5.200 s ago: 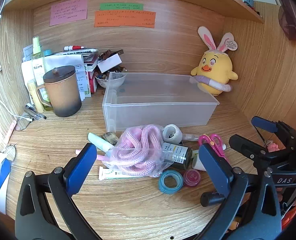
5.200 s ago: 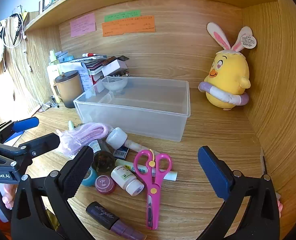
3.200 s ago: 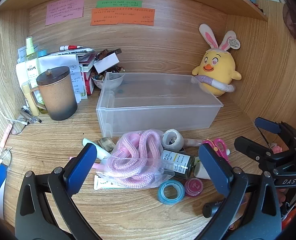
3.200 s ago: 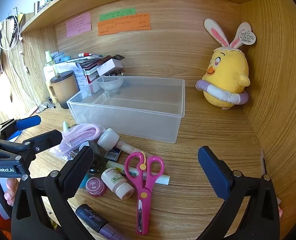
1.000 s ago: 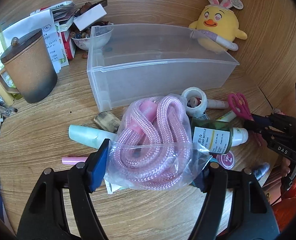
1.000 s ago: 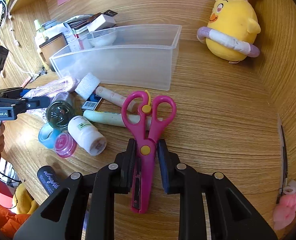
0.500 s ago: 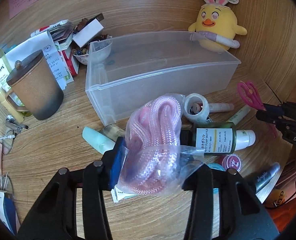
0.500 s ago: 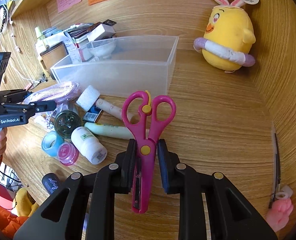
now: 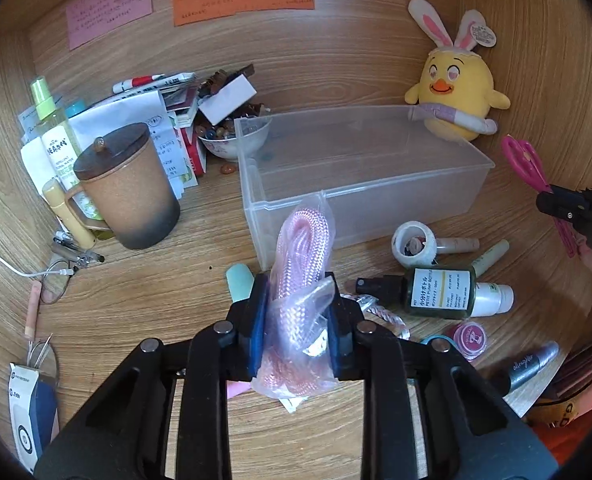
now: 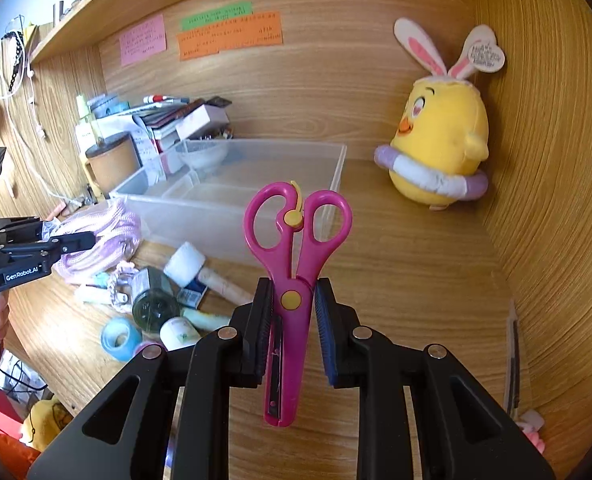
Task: Organize objects
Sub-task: 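Carry the pink scissors into the clear box and release with the right tool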
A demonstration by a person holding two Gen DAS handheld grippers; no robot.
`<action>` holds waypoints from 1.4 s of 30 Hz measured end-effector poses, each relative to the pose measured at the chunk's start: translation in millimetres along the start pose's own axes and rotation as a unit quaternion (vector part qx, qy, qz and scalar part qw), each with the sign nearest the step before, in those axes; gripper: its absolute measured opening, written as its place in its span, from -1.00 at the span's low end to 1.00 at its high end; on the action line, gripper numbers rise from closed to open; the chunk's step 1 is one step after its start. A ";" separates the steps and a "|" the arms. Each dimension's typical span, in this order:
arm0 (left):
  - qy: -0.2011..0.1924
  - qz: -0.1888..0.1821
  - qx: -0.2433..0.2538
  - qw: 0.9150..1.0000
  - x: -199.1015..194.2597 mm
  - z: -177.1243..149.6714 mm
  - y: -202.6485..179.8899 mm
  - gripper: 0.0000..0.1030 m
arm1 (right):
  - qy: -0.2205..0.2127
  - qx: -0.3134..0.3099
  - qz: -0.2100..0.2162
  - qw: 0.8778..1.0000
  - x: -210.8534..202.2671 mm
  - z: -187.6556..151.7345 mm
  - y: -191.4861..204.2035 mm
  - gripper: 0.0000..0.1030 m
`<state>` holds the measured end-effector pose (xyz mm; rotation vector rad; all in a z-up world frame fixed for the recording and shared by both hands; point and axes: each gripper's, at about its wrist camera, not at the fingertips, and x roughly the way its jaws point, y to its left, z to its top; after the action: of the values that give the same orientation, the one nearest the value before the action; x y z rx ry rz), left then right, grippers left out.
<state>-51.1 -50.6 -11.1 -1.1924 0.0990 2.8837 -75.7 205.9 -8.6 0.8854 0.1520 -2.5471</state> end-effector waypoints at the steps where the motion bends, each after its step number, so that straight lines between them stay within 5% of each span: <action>1: -0.001 0.001 -0.004 1.000 -0.7 1.5 2.5 -0.54 | -0.005 -0.001 0.001 1.000 -1.1 3.5 0.6 -0.62; 12: -0.025 0.007 -0.011 1.000 -22.7 19.4 13.3 -0.81 | -0.044 -0.028 0.023 0.998 0.4 51.1 11.7 -0.62; 15: -0.034 0.011 -0.009 0.999 -28.5 26.2 15.6 -0.96 | -0.041 -0.032 0.037 0.998 8.8 62.1 13.1 -0.62; 22: -0.022 0.011 0.023 0.999 -28.9 26.3 14.2 -0.94 | -0.018 -0.044 0.055 0.997 34.3 74.7 20.8 -0.62; 29: 0.044 -0.023 0.000 0.999 -6.4 -1.9 33.0 -0.05 | 0.015 -0.047 0.062 0.997 64.3 81.0 21.1 -0.62; 34: 0.069 -0.070 -0.033 0.995 -9.2 -28.6 34.4 0.24 | 0.036 -0.052 0.055 0.996 84.7 85.6 20.2 -0.62; 38: 0.071 -0.086 -0.016 0.994 -17.1 -44.4 15.4 0.71 | 0.057 -0.056 0.052 0.995 102.3 89.0 21.1 -0.62; 42: 0.085 -0.094 0.011 0.992 -12.6 -55.9 -3.2 0.85 | 0.081 -0.052 0.056 0.994 122.1 91.9 20.8 -0.62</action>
<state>-2.7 -51.0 -41.9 -1.3624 0.0195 2.6118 -204.0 120.2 -10.1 1.0283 0.2740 -2.3416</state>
